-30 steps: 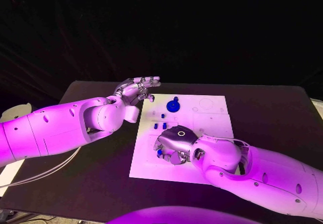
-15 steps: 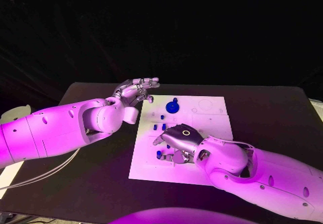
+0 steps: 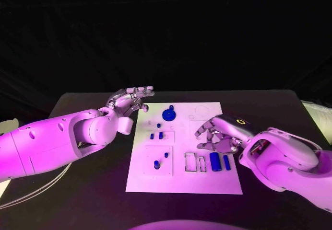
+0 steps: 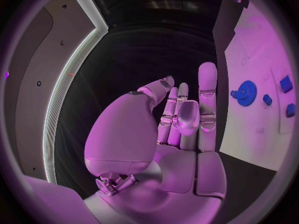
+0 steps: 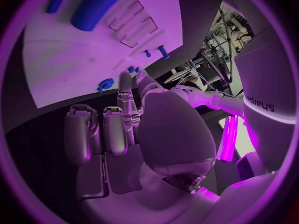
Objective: Assemble the parts on the task board
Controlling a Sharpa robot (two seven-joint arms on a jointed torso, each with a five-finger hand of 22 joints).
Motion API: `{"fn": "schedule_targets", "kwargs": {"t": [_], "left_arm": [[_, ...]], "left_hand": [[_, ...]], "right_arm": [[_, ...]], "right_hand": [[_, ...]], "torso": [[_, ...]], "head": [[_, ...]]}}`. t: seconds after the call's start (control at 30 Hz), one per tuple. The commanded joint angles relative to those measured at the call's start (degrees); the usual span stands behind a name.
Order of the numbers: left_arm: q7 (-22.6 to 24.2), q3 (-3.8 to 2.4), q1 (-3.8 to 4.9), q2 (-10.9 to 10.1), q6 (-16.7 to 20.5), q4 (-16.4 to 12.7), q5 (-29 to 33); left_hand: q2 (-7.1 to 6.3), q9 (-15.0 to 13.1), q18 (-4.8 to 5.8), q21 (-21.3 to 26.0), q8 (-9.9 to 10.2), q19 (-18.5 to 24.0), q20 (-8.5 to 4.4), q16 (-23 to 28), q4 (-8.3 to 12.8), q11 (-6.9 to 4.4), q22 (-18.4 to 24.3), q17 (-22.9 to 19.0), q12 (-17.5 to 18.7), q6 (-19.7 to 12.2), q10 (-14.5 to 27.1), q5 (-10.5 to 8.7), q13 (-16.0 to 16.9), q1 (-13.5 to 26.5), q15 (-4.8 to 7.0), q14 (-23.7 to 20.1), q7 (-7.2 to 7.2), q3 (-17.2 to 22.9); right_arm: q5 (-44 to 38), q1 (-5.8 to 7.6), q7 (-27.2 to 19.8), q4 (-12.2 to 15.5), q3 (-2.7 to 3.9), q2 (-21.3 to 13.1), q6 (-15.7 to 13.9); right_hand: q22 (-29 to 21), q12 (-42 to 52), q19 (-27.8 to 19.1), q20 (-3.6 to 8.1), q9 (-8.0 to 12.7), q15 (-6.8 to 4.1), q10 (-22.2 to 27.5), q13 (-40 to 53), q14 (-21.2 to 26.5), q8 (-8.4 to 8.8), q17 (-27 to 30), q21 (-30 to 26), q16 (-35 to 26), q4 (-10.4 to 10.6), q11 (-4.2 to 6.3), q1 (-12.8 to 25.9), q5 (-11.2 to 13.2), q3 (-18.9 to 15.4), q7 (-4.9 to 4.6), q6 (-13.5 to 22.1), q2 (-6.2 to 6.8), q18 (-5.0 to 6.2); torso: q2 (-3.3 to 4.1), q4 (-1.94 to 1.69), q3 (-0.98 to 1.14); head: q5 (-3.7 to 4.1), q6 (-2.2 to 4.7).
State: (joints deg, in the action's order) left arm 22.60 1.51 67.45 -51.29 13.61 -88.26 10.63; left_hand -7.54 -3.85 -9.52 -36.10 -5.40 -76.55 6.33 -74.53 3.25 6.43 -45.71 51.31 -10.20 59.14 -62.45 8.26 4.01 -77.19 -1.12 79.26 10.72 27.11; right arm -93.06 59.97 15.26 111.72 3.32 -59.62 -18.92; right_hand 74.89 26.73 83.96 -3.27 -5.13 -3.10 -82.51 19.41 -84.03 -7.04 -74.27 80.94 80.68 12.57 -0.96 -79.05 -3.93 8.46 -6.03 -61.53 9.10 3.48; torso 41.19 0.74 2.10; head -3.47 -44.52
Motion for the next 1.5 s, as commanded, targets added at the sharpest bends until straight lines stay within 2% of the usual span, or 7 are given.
{"fn": "schedule_targets", "kwargs": {"t": [0.03,0.07,0.1,0.17,0.43,0.63,1.5], "left_arm": [[0.3,-0.02,0.03,0.0,-1.0,-0.3,-0.2],[0.3,-0.01,0.03,-0.1,-1.0,-0.4,-0.2],[0.3,-0.01,0.03,-0.1,-1.0,-0.4,-0.2],[0.3,0.0,0.03,-0.1,-1.0,-0.4,-0.2],[0.3,0.05,0.03,-0.1,-1.0,-0.3,-0.2],[0.4,0.08,0.03,-0.1,-1.0,-0.3,-0.2],[0.3,0.11,0.03,-0.4,-1.1,-0.4,-0.2]], "left_hand": [[0.02,0.0,-0.57,0.3,0.3,0.4,0.02,0.2,0.4,0.03,0.0,-0.1,-0.4,-0.3,0.3,-0.11,-0.1,0.1,0.04,-0.5,0.0,-0.1],[0.02,0.0,-0.57,0.3,0.3,0.4,0.02,0.2,0.4,0.03,0.0,-0.1,-0.4,-0.3,0.3,-0.11,-0.1,0.1,0.04,-0.5,0.0,-0.1],[0.02,0.0,-0.57,0.3,0.3,0.4,0.02,0.2,0.4,0.03,0.0,-0.1,-0.4,-0.3,0.3,-0.11,-0.1,0.1,0.04,-0.5,0.0,-0.1],[0.05,0.0,-0.57,0.3,0.3,0.4,0.03,0.2,0.4,0.03,0.0,-0.1,-0.4,-0.3,0.3,-0.11,-0.1,0.1,0.03,-0.5,-0.01,0.0],[0.05,0.0,-0.57,0.3,0.3,0.4,0.03,0.2,0.4,0.03,0.0,-0.1,-0.4,-0.3,0.3,-0.11,-0.1,0.1,0.03,-0.5,-0.01,0.0],[0.05,0.0,-0.57,0.3,0.3,0.4,0.03,0.2,0.4,0.03,0.0,-0.1,-0.4,-0.3,0.3,-0.11,-0.1,0.1,0.03,-0.5,-0.01,0.0],[0.13,0.0,-0.57,0.3,0.2,0.5,0.05,0.1,0.3,0.02,0.0,0.0,-0.5,-0.2,0.4,-0.12,-0.1,0.2,0.02,-0.5,-0.04,-0.1]], "right_arm": [[9.0,0.14,8.7,1.9,-0.48,-2.9,0.3],[9.5,0.1,9.9,2.5,-0.69,-3.9,0.7],[9.8,-0.03,11.1,3.1,-0.87,-4.9,1.0],[10.2,-0.4,13.1,3.9,-1.19,-6.3,1.4],[8.8,-1.94,17.5,4.0,-1.89,-6.8,2.4],[6.9,-2.8,18.3,2.8,-2.04,-5.6,4.3],[3.7,-5.66,18.7,-2.1,-2.18,0.8,8.5]], "right_hand": [[4.0,19.9,1.3,0.88,-0.4,-0.44,-2.3,21.8,-4.1,-0.9,-3.6,1.7,2.3,1.7,0.44,2.9,-2.3,-2.4,0.65,-0.3,-0.02,-0.89],[5.0,26.3,1.7,0.73,-0.7,-0.85,-2.2,28.9,-4.3,-1.31,-5.2,2.4,3.3,2.5,0.67,3.9,-5.2,-3.9,0.74,-0.3,0.21,-1.15],[5.9,31.4,2.0,0.9,-1.1,-0.83,-1.1,35.0,-4.5,-1.82,-6.6,3.0,4.2,3.1,0.07,4.3,-6.2,-5.5,0.98,0.0,0.0,-1.33],[7.2,37.9,2.5,0.95,-1.6,-0.41,-1.1,42.5,-4.8,-2.46,-8.8,3.9,5.5,3.7,0.31,4.7,-7.1,-6.7,0.79,0.2,-1.39,-1.56],[8.3,46.2,2.8,0.5,-3.3,-0.16,-0.7,53.2,-5.0,-4.23,-10.7,4.7,6.6,3.9,0.19,6.3,-11.1,-11.4,0.49,1.4,-4.15,-1.78],[8.5,50.0,2.9,0.44,-4.0,-0.12,-1.9,57.6,-5.2,-4.99,-11.6,4.8,7.1,4.0,0.2,7.0,-11.5,-13.1,0.56,1.5,-5.14,-1.82],[8.8,50.4,2.9,0.51,-5.0,-0.25,-1.8,58.7,-5.3,-6.16,-12.2,5.0,7.4,3.6,0.41,5.9,-12.4,-14.1,0.86,0.9,-6.34,-1.87]], "torso": [[-0.12,0.56,-0.08],[-0.12,0.62,-0.08],[-0.13,0.66,-0.1],[-0.2,0.85,-0.11],[-0.35,1.05,-0.3],[-0.34,0.98,-0.29],[-0.36,1.07,-0.32]], "head": [[0.59,0.43],[0.69,0.48],[0.78,0.48],[1.09,0.5],[1.57,0.58],[1.57,0.4],[1.06,-0.1]]}}
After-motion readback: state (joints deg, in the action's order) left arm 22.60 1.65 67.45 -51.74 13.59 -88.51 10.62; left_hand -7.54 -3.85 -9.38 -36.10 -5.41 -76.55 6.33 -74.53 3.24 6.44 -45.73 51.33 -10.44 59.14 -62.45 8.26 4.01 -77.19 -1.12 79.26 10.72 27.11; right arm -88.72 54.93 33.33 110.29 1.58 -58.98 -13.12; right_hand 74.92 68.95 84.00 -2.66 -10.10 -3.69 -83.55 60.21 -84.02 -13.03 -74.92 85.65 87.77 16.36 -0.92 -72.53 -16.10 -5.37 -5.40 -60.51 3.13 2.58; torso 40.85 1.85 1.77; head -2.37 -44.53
